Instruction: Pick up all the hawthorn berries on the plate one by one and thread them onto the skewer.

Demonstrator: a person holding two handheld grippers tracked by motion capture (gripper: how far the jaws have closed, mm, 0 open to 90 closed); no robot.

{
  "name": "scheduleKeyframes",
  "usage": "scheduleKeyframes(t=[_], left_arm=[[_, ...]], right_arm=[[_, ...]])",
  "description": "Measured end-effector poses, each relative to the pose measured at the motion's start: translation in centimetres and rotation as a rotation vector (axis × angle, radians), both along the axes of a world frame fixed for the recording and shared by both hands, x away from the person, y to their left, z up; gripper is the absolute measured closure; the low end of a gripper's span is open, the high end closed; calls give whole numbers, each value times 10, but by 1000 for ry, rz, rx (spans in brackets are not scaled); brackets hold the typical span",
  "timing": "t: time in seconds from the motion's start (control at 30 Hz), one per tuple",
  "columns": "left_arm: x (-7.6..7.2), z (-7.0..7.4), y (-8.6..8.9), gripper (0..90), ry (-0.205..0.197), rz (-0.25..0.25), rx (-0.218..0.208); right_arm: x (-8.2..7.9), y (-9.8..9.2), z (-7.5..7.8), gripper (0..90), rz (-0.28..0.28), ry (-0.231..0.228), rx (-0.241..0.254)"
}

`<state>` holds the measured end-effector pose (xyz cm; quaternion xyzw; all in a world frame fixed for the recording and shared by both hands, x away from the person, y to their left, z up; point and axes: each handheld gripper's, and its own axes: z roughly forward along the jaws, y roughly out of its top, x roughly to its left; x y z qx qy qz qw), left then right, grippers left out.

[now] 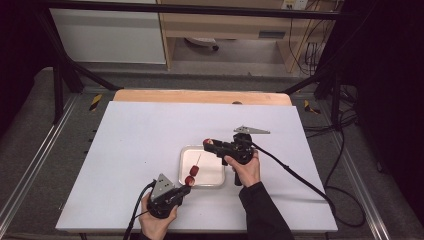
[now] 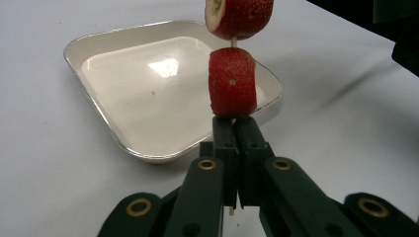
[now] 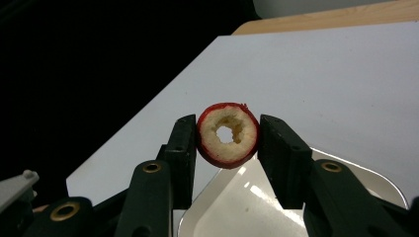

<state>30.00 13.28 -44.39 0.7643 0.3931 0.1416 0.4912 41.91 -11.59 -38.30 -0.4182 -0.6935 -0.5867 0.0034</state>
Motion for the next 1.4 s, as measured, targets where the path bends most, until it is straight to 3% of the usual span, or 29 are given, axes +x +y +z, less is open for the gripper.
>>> scheduleKeyframes(t=[0.23,0.43,1.0,1.4], left_arm=[[2,1,-11,887,26,5,-22],[5,4,-17,887,34,17,-35],[9,6,-22,887,44,54,-93],[7,5,-22,887,32,61,-119]], right_arm=[[-7,2,0,600,-29,-32,86],[-11,5,-1,600,-40,-54,124],[-17,8,-1,600,-41,-71,198],[-18,8,-1,600,-39,-68,219]])
